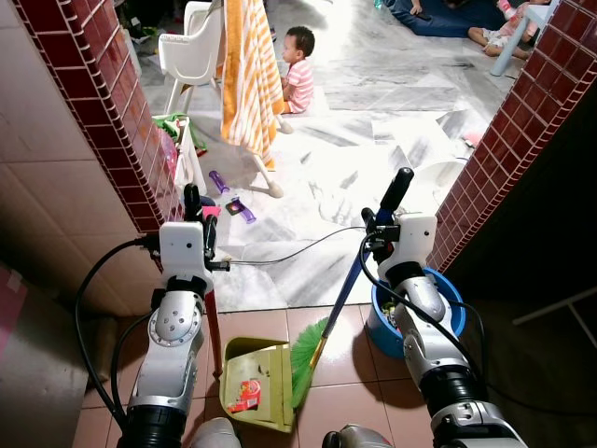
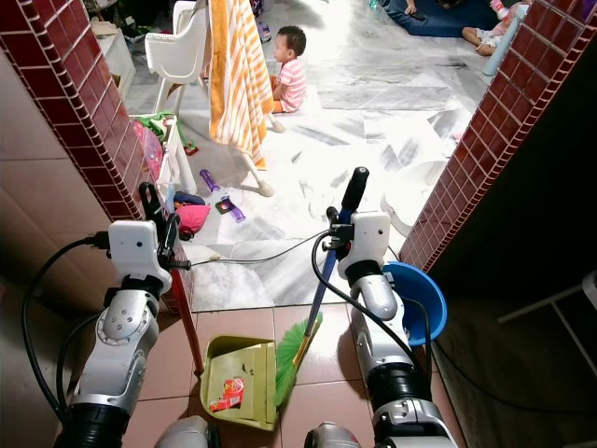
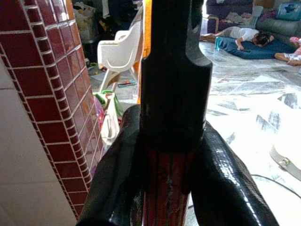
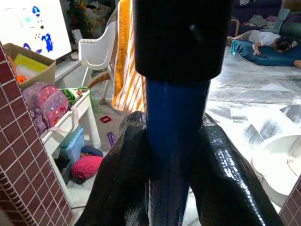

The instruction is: Sweep floor

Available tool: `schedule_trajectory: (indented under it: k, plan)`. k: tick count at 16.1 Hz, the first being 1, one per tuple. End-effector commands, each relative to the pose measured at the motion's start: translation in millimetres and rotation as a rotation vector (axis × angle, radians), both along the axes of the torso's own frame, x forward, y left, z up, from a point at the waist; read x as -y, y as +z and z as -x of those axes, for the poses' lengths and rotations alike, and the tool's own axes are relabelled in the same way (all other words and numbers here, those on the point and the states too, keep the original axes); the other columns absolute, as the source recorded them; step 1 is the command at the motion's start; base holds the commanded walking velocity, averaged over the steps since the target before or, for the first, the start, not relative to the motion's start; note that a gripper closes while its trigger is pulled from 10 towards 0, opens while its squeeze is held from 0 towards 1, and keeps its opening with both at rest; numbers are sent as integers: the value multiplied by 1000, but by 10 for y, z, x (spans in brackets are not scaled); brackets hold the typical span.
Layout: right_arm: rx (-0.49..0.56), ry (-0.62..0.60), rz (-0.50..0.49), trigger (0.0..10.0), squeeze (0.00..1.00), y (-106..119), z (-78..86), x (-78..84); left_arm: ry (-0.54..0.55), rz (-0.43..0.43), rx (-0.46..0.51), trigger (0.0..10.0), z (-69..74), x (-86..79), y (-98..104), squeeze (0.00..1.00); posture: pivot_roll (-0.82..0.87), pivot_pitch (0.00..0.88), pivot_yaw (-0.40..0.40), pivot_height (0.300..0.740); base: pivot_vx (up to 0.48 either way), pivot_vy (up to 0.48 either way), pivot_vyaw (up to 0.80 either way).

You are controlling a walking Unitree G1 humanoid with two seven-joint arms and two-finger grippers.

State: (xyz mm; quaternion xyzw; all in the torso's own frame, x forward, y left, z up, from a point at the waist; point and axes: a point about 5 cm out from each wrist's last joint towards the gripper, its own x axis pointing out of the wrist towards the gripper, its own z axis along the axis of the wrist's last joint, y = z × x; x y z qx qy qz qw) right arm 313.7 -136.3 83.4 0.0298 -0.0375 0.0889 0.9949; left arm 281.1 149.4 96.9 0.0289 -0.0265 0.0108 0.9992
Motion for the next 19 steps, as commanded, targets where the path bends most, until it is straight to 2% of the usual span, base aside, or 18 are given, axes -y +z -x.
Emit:
schedule_trajectory:
  k: [1, 4, 9, 17, 19]
  plan:
    - [1, 8, 0, 10000, 0, 10, 11, -1, -3, -3, 40, 10000, -3, 5, 79, 0, -10, 0, -30, 740, -259, 0, 0]
    - [-11, 5, 11, 10000, 0, -24, 40, 47, 4, -2, 16, 10000, 38, -28, 13, 0, -12, 0, -29, 740, -295, 0, 0]
    - [-13, -1, 15, 10000, 0, -22, 38, 67, 4, 0, 16, 10000, 14, -31, 26, 0, -21, 0, -24, 740, -296, 0, 0]
    - [-13, -2, 17, 10000, 0, -11, 30, 83, 5, 4, 18, 10000, 5, -33, 37, 0, -18, 0, -28, 740, -283, 0, -550]
    - [-13, -1, 22, 10000, 0, -7, 23, 87, 16, 14, 28, 10000, 0, -45, 51, 0, -20, 0, -30, 740, 0, 0, -497]
